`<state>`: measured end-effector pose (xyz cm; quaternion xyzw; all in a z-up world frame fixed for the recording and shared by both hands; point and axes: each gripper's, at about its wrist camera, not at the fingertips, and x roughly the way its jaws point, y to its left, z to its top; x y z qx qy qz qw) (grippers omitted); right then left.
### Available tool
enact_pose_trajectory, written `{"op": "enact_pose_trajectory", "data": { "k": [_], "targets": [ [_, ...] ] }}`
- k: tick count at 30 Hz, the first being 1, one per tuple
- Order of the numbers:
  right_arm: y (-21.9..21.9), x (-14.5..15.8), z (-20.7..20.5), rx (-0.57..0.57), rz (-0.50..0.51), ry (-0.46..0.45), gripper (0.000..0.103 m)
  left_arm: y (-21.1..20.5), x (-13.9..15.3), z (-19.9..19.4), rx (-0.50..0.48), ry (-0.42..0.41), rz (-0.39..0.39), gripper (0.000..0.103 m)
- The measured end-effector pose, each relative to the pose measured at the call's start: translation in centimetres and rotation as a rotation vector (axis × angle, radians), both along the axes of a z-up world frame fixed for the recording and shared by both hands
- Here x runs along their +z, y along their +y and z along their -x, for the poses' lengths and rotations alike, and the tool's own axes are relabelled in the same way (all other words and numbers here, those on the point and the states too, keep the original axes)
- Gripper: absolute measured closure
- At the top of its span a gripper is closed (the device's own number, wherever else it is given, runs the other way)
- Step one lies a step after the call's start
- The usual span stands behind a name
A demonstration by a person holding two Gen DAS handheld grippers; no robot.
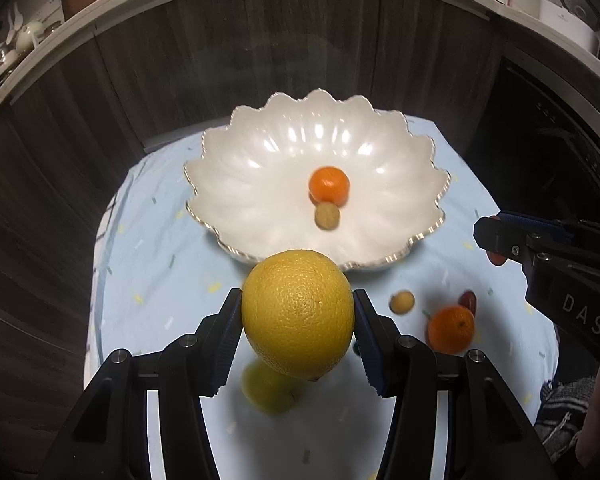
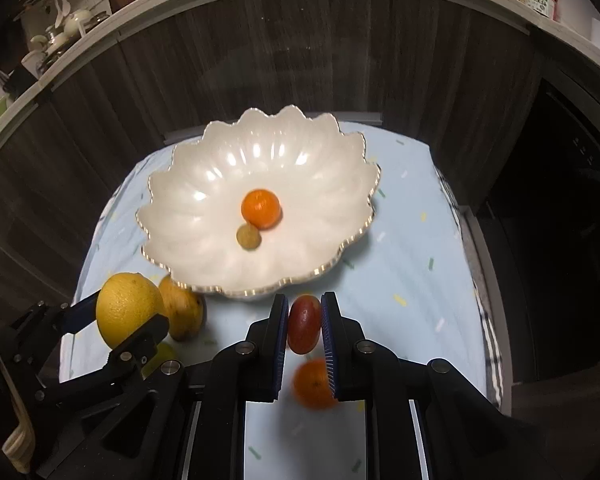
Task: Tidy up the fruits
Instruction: 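Carry grapefruit and date over the white bowl and open both tools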
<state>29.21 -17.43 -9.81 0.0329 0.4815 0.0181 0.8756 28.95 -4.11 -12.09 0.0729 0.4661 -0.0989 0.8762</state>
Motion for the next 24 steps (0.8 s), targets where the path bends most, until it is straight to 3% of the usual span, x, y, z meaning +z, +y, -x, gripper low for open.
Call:
{"op": "enact_pose_trajectory", "data": {
  "k": [14,24],
  "targets": [
    [-0.3,-0.9,-5.6,-0.009,-0.004,-0.002,0.085,0.8,0.5,-5.6,0.023,-0.043,0.016,0.051],
    [-0.3,-3.3,-8.3,-0.002,-0.012,0.046,0.085,0.8,-1.2,-8.7,0.012,-0.012,0.026,0.051]
  ]
}}
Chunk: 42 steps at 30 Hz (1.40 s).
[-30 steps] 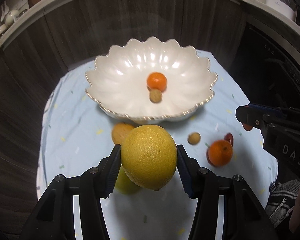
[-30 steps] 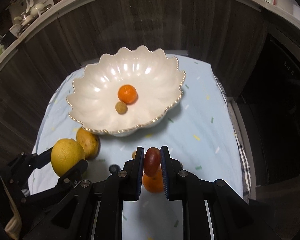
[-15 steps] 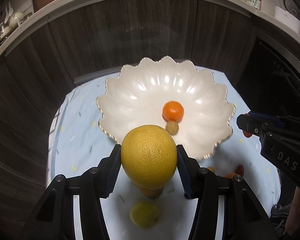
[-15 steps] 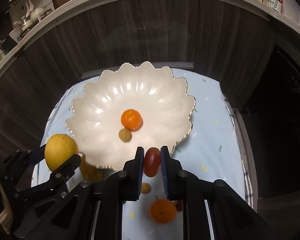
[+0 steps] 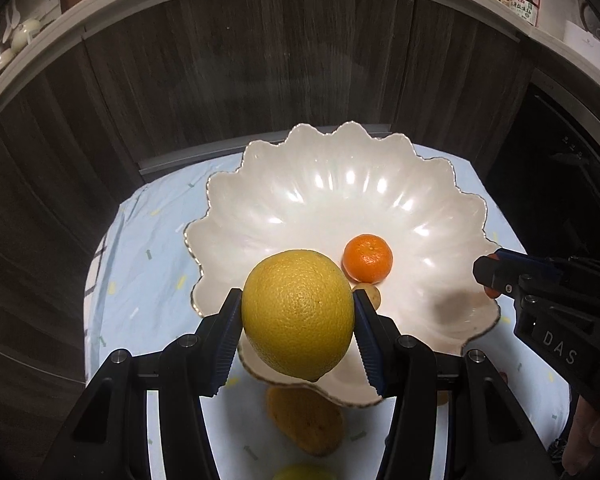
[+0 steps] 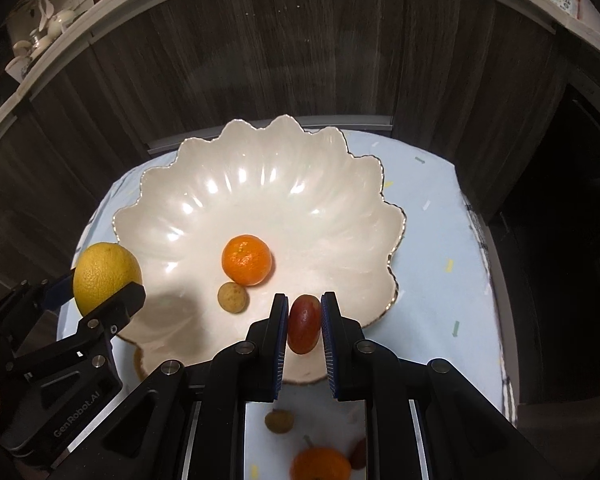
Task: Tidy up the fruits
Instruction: 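Carry grapefruit and date over the white bowl and open both tools, then withdraw both open tools from the bowl toward the remaining fruits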
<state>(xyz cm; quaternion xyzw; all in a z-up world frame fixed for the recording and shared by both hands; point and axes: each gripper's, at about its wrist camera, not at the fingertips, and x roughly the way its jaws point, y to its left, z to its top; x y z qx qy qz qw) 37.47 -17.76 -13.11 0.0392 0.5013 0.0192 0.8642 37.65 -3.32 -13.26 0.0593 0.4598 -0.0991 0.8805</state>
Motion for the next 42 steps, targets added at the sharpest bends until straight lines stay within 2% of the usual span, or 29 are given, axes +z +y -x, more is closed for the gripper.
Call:
{"op": "enact_pose_trajectory", "data": {
  "k": [7,9,10,11,13,15,20,22,25,42],
  "targets": [
    [-0.2,-1.0,-0.7,-0.002,-0.002,0.025,0.084,-0.3,-1.2,-0.5,-0.008,0.028,-0.005,0.05],
    [-0.2,-1.0,-0.8,-0.006,0.006,0.025,0.074,-0.5,-1.7,-0.6,-0.014,0.051,-0.01,0.049],
    [-0.3,-1.0,-0.8,-0.012,0.011,0.021,0.062,-0.6,-1.8,-0.6,-0.012,0.056,-0.016,0.049],
    [-0.4,-0.8,-0.7,-0.017,0.014,0.014,0.055,-0.6,-1.8,-0.5,-0.009,0.048,-0.023,0.048],
    [-0.4,-0.5,-0.5,-0.023,0.022,0.003,0.05,-0.7,-1.4,-0.2,-0.008,0.024,-0.03,0.033],
    [-0.6,-0.2,-0.3,-0.035,0.022,-0.003,0.044,-0.7,-0.9,0.0,-0.001,0.008,-0.036,0.024],
    [-0.9,0.6,0.3,-0.057,0.046,-0.025,0.031,-0.4,0.1,0.4,0.019,-0.013,-0.044,0.015],
    [-1.0,1.0,0.7,-0.062,0.054,-0.033,0.029,-0.2,0.6,0.8,0.032,-0.024,-0.042,0.008],
    [-1.1,1.6,1.3,-0.076,0.068,-0.039,0.026,0.1,1.4,1.4,0.052,-0.041,-0.043,0.003],
    [-1.1,4.9,6.6,-0.092,0.078,-0.099,0.025,0.7,4.8,6.1,0.067,-0.086,-0.058,0.002]
  ]
}}
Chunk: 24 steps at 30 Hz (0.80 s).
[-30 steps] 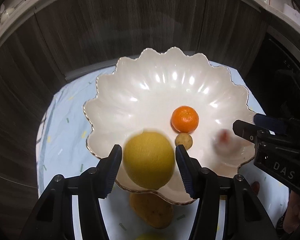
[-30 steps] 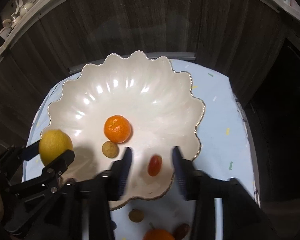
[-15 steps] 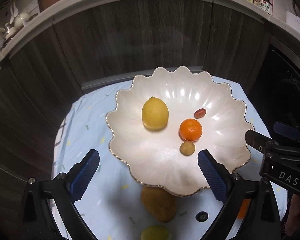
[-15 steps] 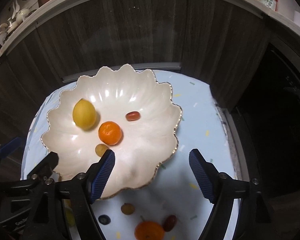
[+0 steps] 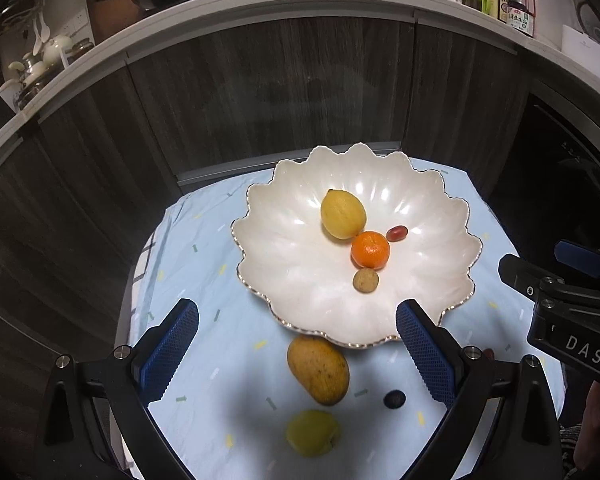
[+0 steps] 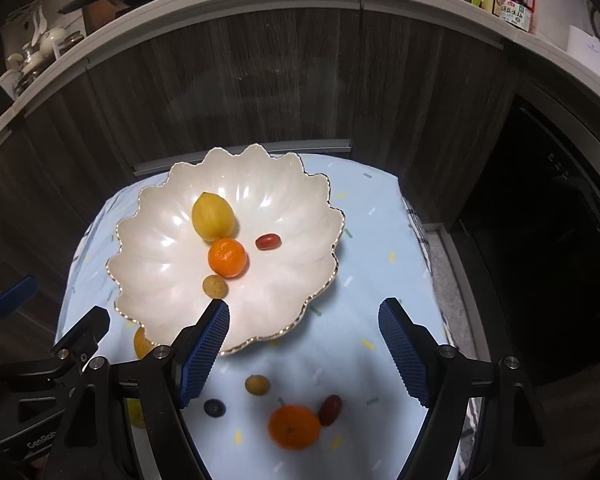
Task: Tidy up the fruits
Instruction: 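Withdraw both open tools from the bowl toward the remaining fruits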
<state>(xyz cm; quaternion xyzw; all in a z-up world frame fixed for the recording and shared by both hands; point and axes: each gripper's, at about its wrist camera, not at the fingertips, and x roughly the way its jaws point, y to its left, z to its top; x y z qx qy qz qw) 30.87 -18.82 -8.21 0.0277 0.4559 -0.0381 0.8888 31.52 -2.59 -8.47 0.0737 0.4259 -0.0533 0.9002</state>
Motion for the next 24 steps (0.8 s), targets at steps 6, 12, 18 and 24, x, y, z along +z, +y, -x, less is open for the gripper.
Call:
{"op": "enact_pose_trajectory", "data": {
  "k": [6,12,18,24],
  "targets": [
    [-0.1,0.0,1.4,-0.006,0.001,0.0,0.025,0.0,0.1,1.4,0.008,0.003,-0.002,0.002],
    [-0.1,-0.5,2.7,-0.011,0.002,0.008,0.025,0.2,-0.2,2.7,0.01,0.001,-0.016,0.002],
    [0.4,-1.8,3.7,-0.008,0.003,0.031,0.025,0.7,-1.3,3.6,0.017,0.017,-0.022,0.002],
    [0.8,-3.1,4.6,-0.009,0.01,0.042,0.025,1.1,-2.5,4.4,0.02,0.029,-0.022,0.003]
  ]
}}
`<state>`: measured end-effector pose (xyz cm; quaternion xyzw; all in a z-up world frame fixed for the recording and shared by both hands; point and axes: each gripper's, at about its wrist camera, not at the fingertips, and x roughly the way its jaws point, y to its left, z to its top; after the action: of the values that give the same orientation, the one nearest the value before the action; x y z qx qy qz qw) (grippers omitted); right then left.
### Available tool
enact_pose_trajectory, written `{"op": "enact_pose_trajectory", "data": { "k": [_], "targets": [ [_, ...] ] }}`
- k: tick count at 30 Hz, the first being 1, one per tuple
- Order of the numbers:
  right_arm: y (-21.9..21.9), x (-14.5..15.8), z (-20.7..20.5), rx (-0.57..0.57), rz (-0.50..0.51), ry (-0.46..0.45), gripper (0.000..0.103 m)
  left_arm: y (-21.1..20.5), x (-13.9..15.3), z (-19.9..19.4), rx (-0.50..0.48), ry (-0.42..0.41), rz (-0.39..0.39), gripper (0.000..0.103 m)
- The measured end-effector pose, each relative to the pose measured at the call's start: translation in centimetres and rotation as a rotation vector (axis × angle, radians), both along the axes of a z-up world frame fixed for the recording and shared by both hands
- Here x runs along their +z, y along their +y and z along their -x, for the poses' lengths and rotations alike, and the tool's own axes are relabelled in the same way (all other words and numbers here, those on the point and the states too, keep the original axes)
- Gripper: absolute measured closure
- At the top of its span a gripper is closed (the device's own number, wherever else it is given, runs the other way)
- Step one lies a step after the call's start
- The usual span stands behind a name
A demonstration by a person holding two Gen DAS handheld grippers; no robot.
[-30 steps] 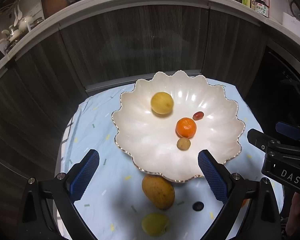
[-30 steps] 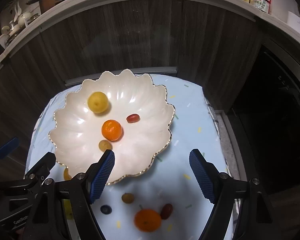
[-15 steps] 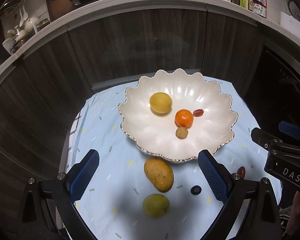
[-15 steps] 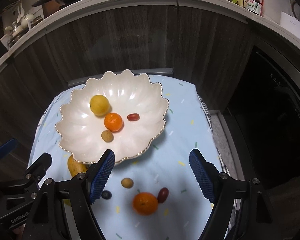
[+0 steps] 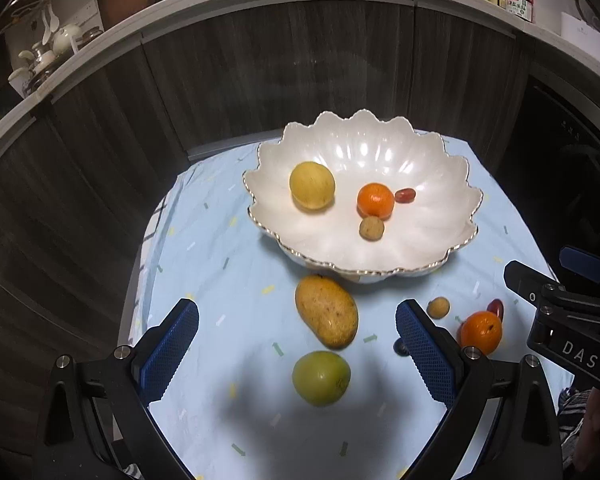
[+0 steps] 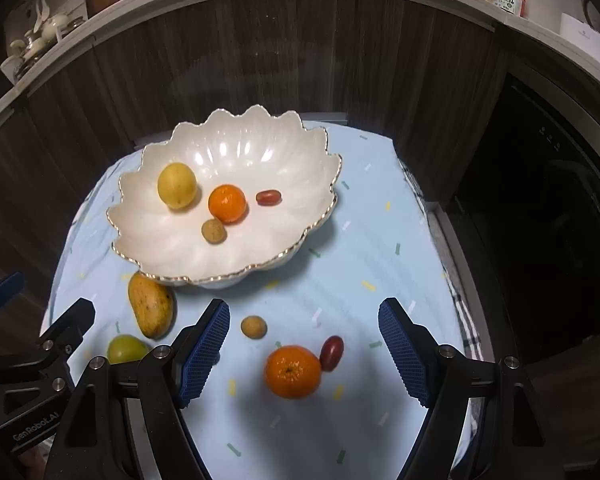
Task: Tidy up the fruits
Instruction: 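Withdraw both open tools from the bowl toward the remaining fruits, then grasp the green apple with the left tool while the right tool grasps the large mandarin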
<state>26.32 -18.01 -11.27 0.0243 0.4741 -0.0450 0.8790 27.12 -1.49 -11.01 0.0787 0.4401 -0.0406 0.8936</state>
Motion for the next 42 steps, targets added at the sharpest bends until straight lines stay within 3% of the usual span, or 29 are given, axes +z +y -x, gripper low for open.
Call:
{"op": "enact_pose_trajectory", "data": {
  "k": [6,29,42],
  "targets": [
    [-0.1,-0.9,0.7,-0.012,-0.025,0.002,0.025,0.1,-0.7,0.8,-0.005,0.005,0.007,0.003],
    [0.3,-5.8,2.9,-0.019,0.037,-0.071,0.025,0.3,-6.2,2.5,-0.015,-0.029,-0.004,0.006],
    [1.3,-7.5,3.4,0.005,0.076,-0.088,0.026,0.8,-8.4,2.5,0.031,-0.039,-0.009,0.008]
  ]
}}
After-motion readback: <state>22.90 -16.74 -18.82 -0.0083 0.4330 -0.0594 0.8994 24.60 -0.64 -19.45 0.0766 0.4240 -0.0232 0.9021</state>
